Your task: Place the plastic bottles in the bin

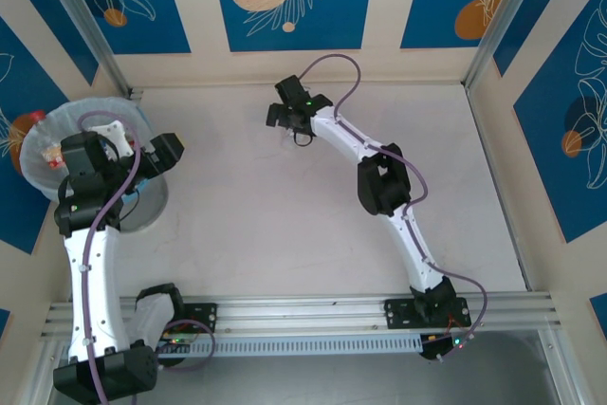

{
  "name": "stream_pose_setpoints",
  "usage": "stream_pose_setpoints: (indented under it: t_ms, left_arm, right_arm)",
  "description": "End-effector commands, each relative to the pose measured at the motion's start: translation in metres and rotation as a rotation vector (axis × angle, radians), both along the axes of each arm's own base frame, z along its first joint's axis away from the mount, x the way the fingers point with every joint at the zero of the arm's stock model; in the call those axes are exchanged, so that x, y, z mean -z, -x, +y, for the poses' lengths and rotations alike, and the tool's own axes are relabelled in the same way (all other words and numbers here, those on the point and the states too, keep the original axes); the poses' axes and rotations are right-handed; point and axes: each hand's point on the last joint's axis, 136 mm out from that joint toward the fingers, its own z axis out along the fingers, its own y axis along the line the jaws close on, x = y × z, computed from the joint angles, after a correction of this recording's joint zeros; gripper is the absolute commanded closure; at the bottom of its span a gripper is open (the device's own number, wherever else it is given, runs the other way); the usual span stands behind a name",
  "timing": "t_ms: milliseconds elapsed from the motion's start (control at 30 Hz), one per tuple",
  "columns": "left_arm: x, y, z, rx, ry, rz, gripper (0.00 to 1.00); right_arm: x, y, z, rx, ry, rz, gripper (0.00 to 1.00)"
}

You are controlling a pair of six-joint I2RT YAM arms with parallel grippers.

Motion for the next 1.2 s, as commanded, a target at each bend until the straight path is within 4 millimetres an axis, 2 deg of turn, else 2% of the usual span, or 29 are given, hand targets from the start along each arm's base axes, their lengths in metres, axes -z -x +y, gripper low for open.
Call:
stream_pose_setpoints:
  t_ms: [0,67,267,433,533,667,733,867,1033,1167]
  left_arm:
    - [0.004,0.006,-0.007,0.043,-0.012,-0.001,0.01]
    - [0.006,0.006,-0.007,0.040,-0.014,0.006,0.01]
    - [0.011,0.007,-0.006,0.035,-0.012,0.013,0.01]
    - [0.019,0.006,-0.005,0.029,-0.014,0.031,0.01]
    - [0.021,0.005,-0.005,0.031,-0.006,0.037,0.01]
    - [0.020,0.006,-0.008,0.043,0.013,0.036,0.01]
    - [0.018,0.006,-0.012,0.064,0.031,0.034,0.01]
    - [0.017,0.006,-0.020,0.095,0.076,0.032,0.01]
    - [0.018,0.008,-0.034,0.140,0.133,0.043,0.01]
    - [0.019,0.008,-0.046,0.174,0.151,0.048,0.01]
  right_arm:
    - [0.017,0.007,-0.011,0.054,0.045,0.073,0.00]
    - [0.029,0.008,-0.014,0.071,0.071,0.096,0.00]
    - [0.050,0.003,-0.016,0.109,0.092,0.115,0.08]
    - [0.057,-0.003,-0.010,0.086,0.080,0.105,0.22]
    - [0.054,-0.004,-0.006,0.055,0.071,0.099,0.32]
    - [0.042,-0.001,0.002,-0.023,0.080,0.070,0.41]
    - [0.031,0.003,0.007,-0.065,0.085,0.043,0.42]
    - [-0.001,0.014,0.018,-0.138,0.067,-0.054,0.47]
    - [-0.038,0.046,0.017,-0.195,0.035,-0.180,0.49]
    - [-0.053,0.076,0.010,-0.224,0.002,-0.227,0.50]
